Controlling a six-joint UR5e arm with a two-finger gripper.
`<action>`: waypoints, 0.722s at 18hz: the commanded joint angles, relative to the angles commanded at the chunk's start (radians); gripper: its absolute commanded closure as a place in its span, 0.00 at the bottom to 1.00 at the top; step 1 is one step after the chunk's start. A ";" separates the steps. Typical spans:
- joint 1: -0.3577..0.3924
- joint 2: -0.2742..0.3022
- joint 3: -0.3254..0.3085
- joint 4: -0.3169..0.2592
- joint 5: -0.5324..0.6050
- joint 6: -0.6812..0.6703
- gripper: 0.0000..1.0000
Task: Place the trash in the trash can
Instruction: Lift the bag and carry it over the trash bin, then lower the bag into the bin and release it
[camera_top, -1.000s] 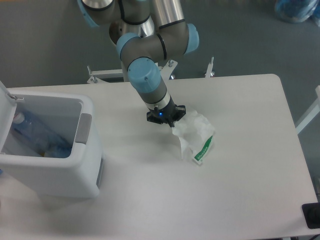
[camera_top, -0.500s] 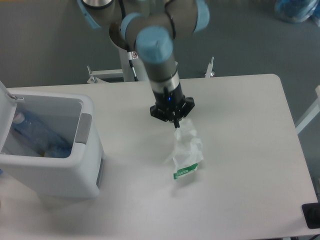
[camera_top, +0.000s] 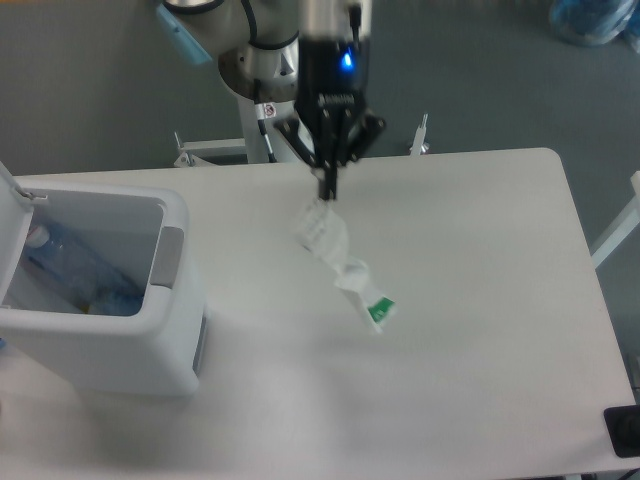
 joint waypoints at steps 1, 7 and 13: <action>-0.005 0.005 0.003 0.003 -0.040 0.000 1.00; -0.075 0.005 0.012 0.002 -0.197 -0.046 1.00; -0.150 -0.014 -0.014 0.000 -0.197 -0.037 1.00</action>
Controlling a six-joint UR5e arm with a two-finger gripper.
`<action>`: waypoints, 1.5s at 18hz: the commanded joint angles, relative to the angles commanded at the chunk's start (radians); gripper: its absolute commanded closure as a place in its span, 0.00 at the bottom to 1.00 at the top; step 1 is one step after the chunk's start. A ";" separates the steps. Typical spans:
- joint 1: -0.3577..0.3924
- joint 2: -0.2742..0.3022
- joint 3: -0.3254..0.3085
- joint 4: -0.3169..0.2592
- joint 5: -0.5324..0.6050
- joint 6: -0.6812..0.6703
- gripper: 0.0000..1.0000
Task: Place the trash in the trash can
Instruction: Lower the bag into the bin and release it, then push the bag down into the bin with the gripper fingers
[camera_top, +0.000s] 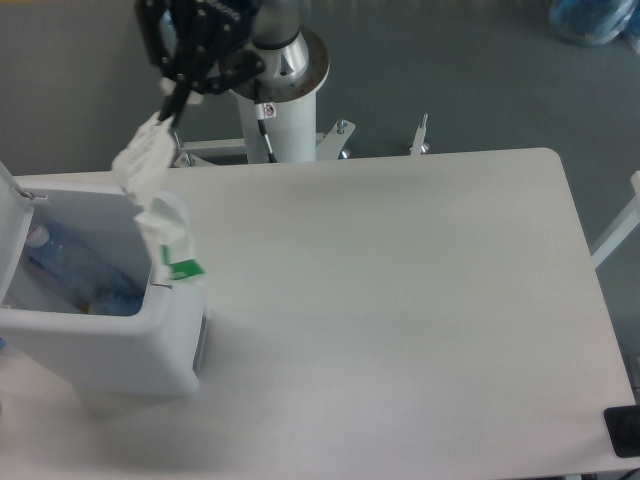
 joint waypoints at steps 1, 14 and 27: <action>-0.015 -0.011 -0.008 0.003 0.002 0.005 1.00; -0.132 -0.048 -0.041 0.012 0.192 0.216 1.00; -0.255 -0.160 0.012 0.017 0.316 0.379 1.00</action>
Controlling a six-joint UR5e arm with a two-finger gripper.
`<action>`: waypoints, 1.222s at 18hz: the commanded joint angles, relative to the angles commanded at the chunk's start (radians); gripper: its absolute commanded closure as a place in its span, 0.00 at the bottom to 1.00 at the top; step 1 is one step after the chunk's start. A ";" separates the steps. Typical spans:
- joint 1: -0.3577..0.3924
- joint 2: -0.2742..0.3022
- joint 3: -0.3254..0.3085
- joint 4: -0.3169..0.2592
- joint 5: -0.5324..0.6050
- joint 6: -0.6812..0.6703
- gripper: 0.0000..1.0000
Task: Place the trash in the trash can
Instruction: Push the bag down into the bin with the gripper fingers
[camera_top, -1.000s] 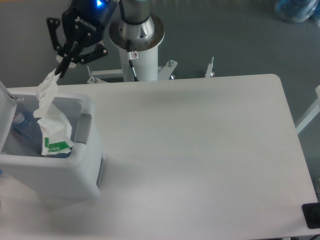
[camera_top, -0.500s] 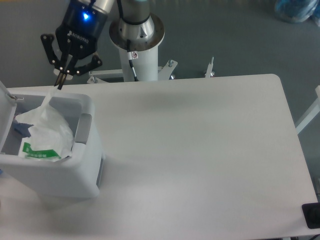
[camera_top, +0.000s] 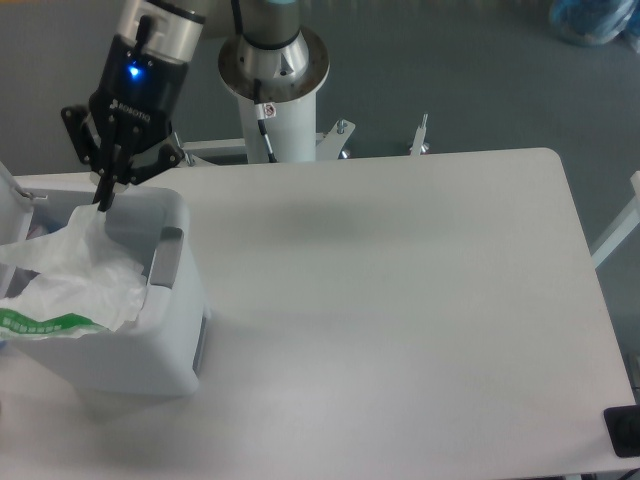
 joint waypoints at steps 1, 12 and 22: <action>-0.003 -0.003 0.000 0.000 0.003 0.000 1.00; -0.120 -0.107 0.046 -0.002 0.160 0.002 1.00; -0.115 -0.029 0.058 -0.005 0.164 0.003 0.00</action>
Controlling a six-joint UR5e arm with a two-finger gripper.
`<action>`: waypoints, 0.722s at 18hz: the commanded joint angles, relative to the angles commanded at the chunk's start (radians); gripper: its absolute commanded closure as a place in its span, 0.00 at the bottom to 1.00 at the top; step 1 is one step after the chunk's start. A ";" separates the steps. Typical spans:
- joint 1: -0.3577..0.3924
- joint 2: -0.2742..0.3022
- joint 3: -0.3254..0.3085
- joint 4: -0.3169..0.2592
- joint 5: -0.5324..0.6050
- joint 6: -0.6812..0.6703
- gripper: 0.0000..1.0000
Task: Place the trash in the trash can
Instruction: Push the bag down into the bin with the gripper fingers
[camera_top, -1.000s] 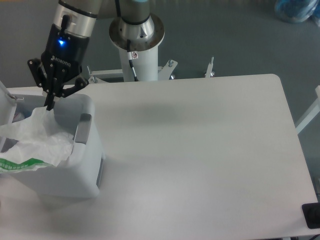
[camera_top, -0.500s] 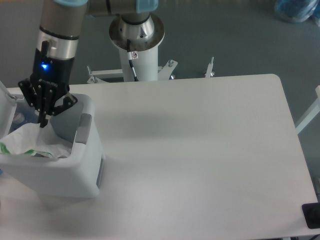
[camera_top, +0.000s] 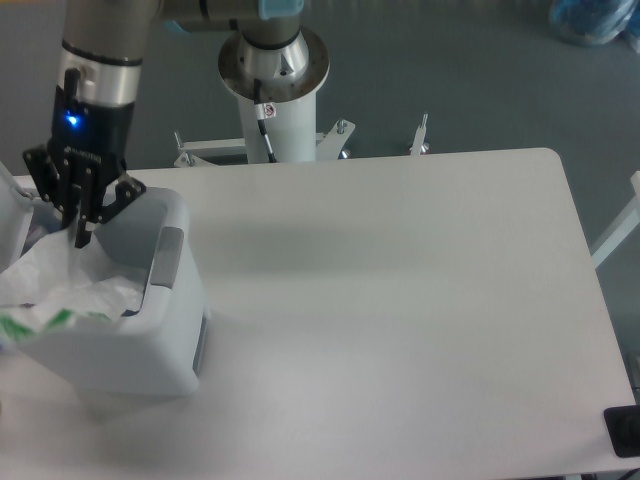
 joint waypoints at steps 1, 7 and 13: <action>0.000 0.000 -0.002 -0.003 0.002 0.000 0.00; -0.003 -0.034 -0.002 -0.003 0.002 0.000 0.00; 0.070 -0.023 0.061 -0.008 0.050 0.000 0.00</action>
